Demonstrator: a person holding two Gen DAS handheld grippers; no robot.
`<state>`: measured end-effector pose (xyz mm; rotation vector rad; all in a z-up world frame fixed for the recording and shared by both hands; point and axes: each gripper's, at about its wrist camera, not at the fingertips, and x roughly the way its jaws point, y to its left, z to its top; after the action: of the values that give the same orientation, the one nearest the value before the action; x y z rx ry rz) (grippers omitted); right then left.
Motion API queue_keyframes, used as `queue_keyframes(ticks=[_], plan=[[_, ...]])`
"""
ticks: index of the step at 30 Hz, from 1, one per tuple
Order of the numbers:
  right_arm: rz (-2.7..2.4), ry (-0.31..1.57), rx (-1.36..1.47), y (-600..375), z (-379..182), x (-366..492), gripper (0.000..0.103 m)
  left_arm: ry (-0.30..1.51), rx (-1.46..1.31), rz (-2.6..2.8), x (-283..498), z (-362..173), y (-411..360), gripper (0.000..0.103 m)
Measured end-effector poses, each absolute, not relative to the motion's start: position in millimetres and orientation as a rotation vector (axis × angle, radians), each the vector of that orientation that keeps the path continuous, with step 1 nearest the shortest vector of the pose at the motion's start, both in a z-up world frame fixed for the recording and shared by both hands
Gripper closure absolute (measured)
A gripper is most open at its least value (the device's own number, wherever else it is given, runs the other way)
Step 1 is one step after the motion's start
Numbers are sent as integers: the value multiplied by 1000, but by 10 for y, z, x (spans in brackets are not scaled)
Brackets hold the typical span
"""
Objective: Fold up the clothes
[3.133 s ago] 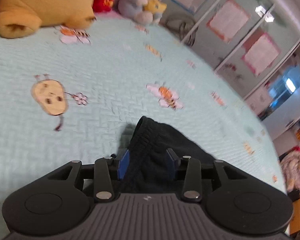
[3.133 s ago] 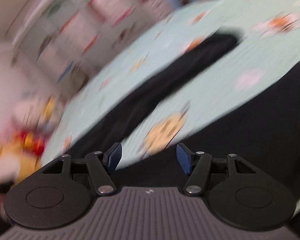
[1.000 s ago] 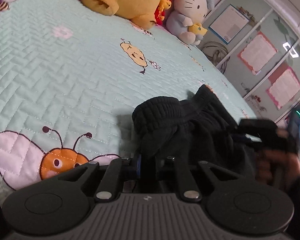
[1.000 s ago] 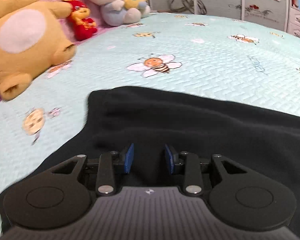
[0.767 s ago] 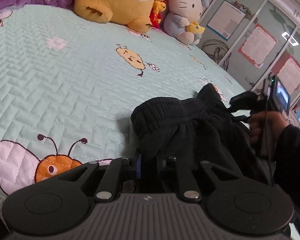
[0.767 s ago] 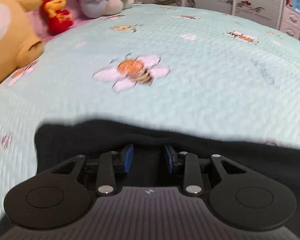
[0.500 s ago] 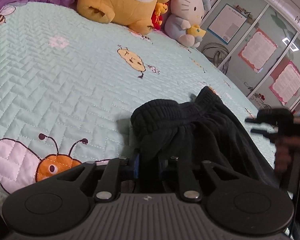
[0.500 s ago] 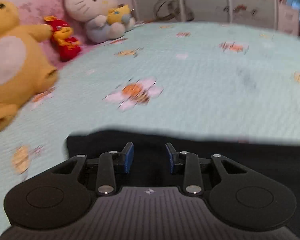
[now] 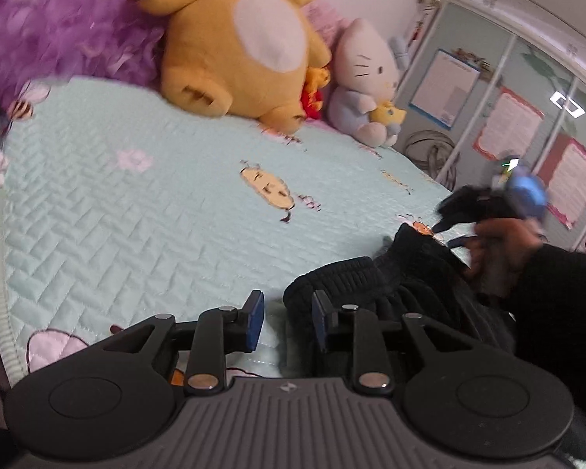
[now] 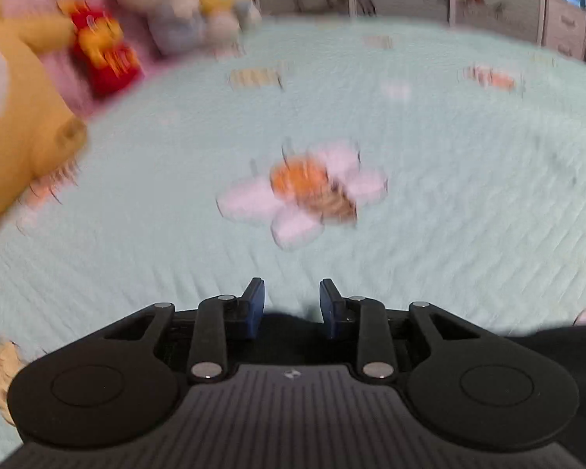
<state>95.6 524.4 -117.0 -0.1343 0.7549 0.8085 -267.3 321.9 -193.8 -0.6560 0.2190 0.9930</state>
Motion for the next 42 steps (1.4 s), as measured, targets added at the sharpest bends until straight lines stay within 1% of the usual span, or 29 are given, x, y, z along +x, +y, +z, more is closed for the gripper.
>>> queue_keyframes(ticks=[1, 3, 4, 5, 7, 9, 12, 15, 16, 17, 20, 21, 22, 23, 25, 27, 30, 31, 32, 34, 35, 37, 38, 39, 40, 42], plan=[[843, 733, -121, 5094, -1078, 893, 69, 210, -657, 985, -2683, -1926, 3212, 74], [904, 713, -108, 4712, -947, 725, 61, 188, -631, 973, -2692, -1890, 3159, 74], [919, 706, -114, 4516, -898, 641, 54, 178, -615, 967, -2694, -1873, 3129, 74], [899, 710, -141, 4306, -894, 569, 52, 171, -597, 960, -2688, -1858, 3096, 74], [840, 747, -169, 3866, -962, 506, 52, 171, -554, 935, -2644, -1838, 3023, 74], [785, 814, -141, 3472, -1129, 579, 52, 177, -521, 902, -2586, -1831, 2956, 68], [651, 903, -156, 3197, -1472, 913, 52, 200, -478, 863, -2474, -1843, 2873, 67], [585, 859, -83, 3171, -1601, 1482, 54, 226, -418, 857, -2372, -1871, 2805, 66], [519, 842, -68, 3186, -1563, 1678, 54, 235, -401, 859, -2343, -1883, 2792, 66], [489, 833, -52, 3187, -1519, 1778, 56, 243, -390, 860, -2320, -1894, 2789, 66], [581, 851, 9, 3116, -1349, 1565, 56, 248, -415, 846, -2295, -1911, 2835, 66], [612, 856, 30, 3092, -1292, 1495, 55, 246, -432, 835, -2293, -1911, 2853, 66], [643, 862, 51, 3069, -1235, 1424, 51, 244, -443, 820, -2291, -1905, 2864, 66], [671, 863, 41, 3047, -1214, 1292, 45, 242, -442, 807, -2290, -1898, 2854, 65], [681, 886, -54, 3031, -1358, 957, 40, 239, -444, 772, -2290, -1894, 2828, 61], [660, 910, -123, 3087, -1562, 981, 42, 263, -463, 704, -2259, -1906, 2832, 58], [522, 815, -226, 3258, -1670, 1352, 43, 281, -455, 594, -2224, -1906, 2788, 58], [486, 820, -189, 3265, -1581, 1428, 50, 279, -442, 554, -2214, -1899, 2761, 58], [449, 825, -152, 3273, -1492, 1503, 54, 286, -425, 514, -2188, -1901, 2734, 58], [438, 843, -62, 3289, -1308, 1577, 54, 354, -405, 483, -2076, -1951, 2700, 57], [559, 869, -14, 3324, -1212, 1422, 54, 428, -407, 492, -1993, -2017, 2719, 57], [761, 888, -53, 3519, -1064, 1032, 53, 546, -414, 504, -1865, -2121, 2755, 58], [861, 878, -116, 3691, -989, 815, 52, 538, -424, 500, -1884, -2115, 2766, 57], [953, 867, -179, 3881, -918, 606, 51, 527, -434, 493, -1905, -2105, 2776, 53], [1018, 858, -236, 4104, -856, 424, 48, 519, -441, 482, -1919, -2097, 2783, 51], [1058, 855, -317, 4569, -744, 100, 41, 528, -450, 473, -1915, -2107, 2804, 50]])
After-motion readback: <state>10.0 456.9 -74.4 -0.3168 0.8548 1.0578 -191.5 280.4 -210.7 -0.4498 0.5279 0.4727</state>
